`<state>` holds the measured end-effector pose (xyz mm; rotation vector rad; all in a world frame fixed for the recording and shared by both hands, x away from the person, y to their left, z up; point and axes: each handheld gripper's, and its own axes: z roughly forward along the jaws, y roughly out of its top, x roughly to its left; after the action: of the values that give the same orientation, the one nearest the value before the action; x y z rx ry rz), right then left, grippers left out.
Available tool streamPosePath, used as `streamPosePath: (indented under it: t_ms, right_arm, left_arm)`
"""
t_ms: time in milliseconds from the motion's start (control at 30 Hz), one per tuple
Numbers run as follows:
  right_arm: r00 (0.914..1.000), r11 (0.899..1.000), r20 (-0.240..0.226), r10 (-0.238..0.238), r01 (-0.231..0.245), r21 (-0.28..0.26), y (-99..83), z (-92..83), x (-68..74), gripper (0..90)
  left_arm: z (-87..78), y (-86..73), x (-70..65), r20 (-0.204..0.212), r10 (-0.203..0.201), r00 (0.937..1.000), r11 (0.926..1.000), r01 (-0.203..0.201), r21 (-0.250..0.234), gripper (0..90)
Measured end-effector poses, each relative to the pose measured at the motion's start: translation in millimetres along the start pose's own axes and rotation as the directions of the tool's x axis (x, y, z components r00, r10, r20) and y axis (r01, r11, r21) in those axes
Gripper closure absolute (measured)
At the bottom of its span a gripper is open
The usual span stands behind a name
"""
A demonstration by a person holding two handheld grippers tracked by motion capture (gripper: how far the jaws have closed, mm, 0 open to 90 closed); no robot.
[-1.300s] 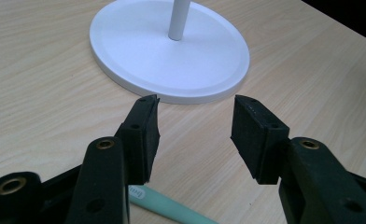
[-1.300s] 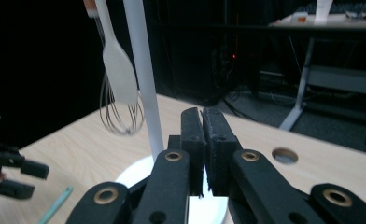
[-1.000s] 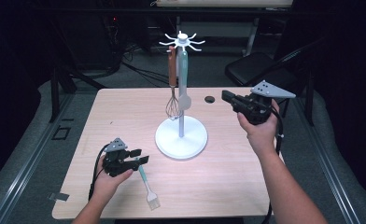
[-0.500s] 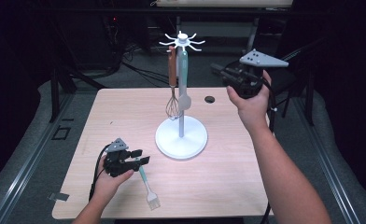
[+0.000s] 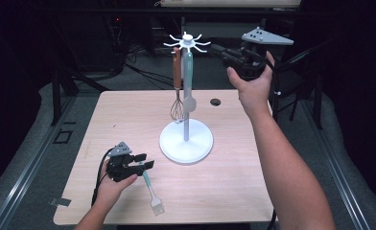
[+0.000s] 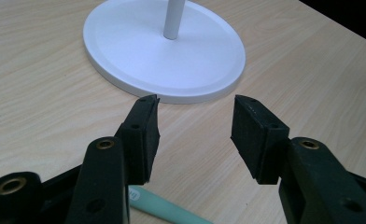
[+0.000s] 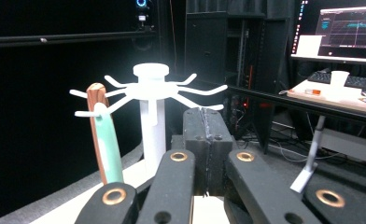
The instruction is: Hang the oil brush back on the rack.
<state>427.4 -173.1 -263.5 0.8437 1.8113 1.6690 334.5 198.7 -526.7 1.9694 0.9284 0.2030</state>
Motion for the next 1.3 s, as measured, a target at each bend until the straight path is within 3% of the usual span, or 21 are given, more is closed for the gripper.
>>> streamPosePath:
  t_ms: [67, 167, 233, 533, 1300]
  right_arm:
    - [0.9996, 1.000, 0.022, -0.017, 0.017, 0.007, 2.0, 2.5, -1.0, 90.0]
    - [0.9993, 1.000, 0.037, -0.004, 0.004, 0.007, 4.1, 7.2, -5.7, 90.0]
    - [0.9996, 1.000, 0.021, 0.017, -0.017, 0.004, 4.0, 9.4, -7.4, 90.0]
    - [0.9992, 1.000, -0.039, -0.006, 0.006, 0.004, 4.0, 6.1, 7.3, 90.0]
    - [0.9958, 0.999, -0.074, -0.054, 0.054, 0.005, 0.6, 2.6, 33.1, 90.0]
  left_arm:
    - [0.3, -0.1, -0.3, -0.001, 0.001, 1.0000, 1.0000, -0.001, -0.003, 51.2]
    - [-0.1, 0.2, -0.5, -0.003, 0.000, 1.0000, 1.0000, 0.000, -0.004, 51.2]
    - [-0.8, 0.3, 0.4, -0.001, -0.001, 1.0000, 1.0000, 0.001, -0.005, 51.2]
    - [-0.7, -1.1, 2.0, -0.008, -0.001, 1.0000, 1.0000, 0.001, -0.001, 51.2]
    - [-0.6, -1.5, 2.4, -0.012, -0.014, 0.9998, 0.9999, 0.014, -0.005, 51.3]
